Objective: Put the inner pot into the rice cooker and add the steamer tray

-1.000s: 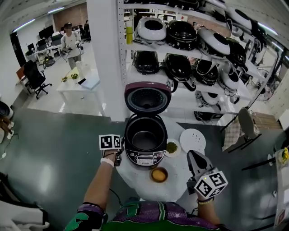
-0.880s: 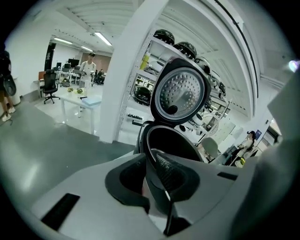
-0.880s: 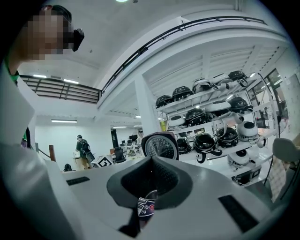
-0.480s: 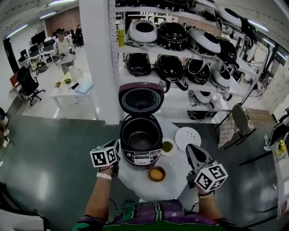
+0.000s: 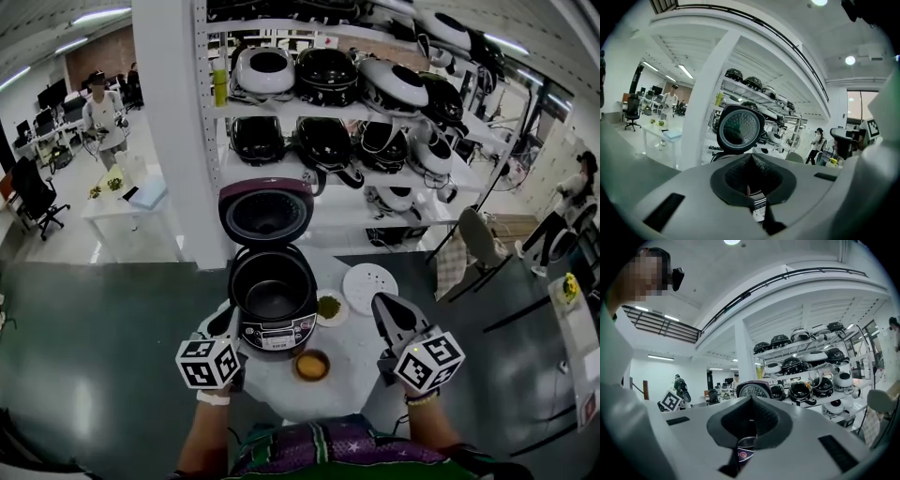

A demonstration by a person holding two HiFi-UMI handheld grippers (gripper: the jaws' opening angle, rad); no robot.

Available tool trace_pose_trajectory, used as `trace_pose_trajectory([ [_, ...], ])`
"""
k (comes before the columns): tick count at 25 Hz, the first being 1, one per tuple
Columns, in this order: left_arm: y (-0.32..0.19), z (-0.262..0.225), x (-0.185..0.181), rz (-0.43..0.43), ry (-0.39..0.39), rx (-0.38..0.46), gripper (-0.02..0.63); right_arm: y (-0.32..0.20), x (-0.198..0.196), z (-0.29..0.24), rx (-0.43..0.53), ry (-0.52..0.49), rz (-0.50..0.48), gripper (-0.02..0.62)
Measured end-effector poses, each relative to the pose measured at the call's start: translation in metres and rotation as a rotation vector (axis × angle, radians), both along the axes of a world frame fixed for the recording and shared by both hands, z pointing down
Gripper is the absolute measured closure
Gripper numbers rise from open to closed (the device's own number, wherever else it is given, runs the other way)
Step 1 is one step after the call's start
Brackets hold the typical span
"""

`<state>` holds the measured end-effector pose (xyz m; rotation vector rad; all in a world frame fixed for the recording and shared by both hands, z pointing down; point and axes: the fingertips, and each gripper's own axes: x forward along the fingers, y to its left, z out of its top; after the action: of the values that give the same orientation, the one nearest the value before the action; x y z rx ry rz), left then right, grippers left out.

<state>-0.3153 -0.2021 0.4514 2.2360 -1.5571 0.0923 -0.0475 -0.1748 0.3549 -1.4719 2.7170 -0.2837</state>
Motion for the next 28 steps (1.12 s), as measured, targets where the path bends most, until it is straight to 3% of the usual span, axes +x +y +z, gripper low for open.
trace_pose_trajectory([
  [6,0.011,-0.012,0.03,0.103,0.03,0.069,0.584,-0.001,0.003,0.002,-0.005,-0.008,-0.001,0.589],
  [8,0.014,-0.015,0.04,0.129,0.034,0.09,0.584,0.0,0.005,0.004,-0.014,-0.011,-0.015,0.499],
  [13,0.015,-0.026,0.059,0.179,0.041,0.141,0.584,-0.005,0.016,0.007,0.024,0.051,0.017,0.195],
  [16,0.015,-0.029,0.069,0.217,0.031,0.165,0.584,-0.009,0.027,0.012,0.0,0.013,0.033,0.085],
  [18,0.015,-0.032,0.075,0.245,0.038,0.185,0.584,-0.012,0.037,0.016,-0.021,-0.009,0.045,0.06],
  [22,0.013,-0.042,0.087,0.278,0.051,0.219,0.583,-0.015,0.056,0.029,-0.037,0.077,0.082,0.055],
  [28,0.004,-0.047,0.116,0.299,0.067,0.223,0.583,-0.031,0.081,0.06,-0.11,0.087,0.084,0.057],
])
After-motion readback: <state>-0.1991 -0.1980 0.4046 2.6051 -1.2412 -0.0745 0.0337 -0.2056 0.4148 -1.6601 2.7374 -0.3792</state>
